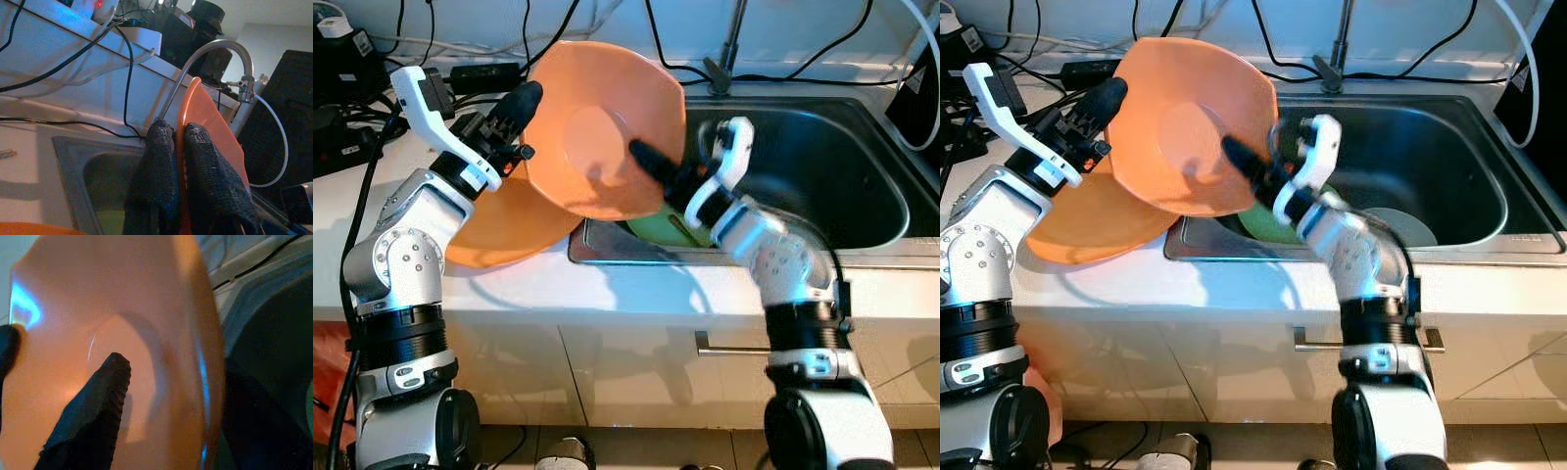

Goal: Kitchen organization

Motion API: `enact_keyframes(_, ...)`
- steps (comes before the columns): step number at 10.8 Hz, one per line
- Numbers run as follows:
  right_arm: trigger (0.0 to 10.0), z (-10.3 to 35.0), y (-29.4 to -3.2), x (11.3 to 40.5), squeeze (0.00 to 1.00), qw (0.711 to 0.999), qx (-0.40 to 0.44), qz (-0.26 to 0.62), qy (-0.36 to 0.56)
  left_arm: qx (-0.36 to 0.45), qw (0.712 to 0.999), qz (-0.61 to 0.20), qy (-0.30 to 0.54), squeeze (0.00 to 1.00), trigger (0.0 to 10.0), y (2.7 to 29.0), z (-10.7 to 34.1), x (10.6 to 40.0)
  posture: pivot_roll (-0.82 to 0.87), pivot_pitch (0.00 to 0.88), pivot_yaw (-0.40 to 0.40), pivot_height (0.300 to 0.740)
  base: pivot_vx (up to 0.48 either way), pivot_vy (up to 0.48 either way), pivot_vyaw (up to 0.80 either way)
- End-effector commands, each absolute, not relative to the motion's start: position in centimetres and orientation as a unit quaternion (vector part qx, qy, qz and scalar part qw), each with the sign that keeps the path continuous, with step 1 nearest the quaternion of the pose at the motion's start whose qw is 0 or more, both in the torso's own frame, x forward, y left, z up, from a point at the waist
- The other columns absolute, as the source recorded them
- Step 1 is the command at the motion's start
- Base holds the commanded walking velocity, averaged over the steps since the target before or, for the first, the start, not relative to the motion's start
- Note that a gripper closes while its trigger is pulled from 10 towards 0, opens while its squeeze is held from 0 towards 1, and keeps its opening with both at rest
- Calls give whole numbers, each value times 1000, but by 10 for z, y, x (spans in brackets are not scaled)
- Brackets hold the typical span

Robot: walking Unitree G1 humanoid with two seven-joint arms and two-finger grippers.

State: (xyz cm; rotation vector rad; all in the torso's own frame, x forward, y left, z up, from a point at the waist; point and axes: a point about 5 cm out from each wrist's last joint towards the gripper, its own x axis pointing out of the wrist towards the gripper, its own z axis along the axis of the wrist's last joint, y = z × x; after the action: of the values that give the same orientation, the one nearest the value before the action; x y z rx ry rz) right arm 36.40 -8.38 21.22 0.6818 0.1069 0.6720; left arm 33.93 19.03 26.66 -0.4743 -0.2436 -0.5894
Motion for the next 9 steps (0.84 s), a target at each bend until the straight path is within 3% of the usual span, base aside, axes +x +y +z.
enact_keyframes(1, 0, 213, -83, 366, 0, 885, 336, 317, 64, -224, 915, -305, -141, 0, 0, 188, 277, 334, 166, 72, 22, 740, 0, 0, 0)
enact_keyframes(9, 0, 206, -90, 367, 0, 879, 368, 286, 105, -209, 924, -297, -122, 0, 0, 188, 268, 337, 163, 75, 28, 740, 0, 0, 0)
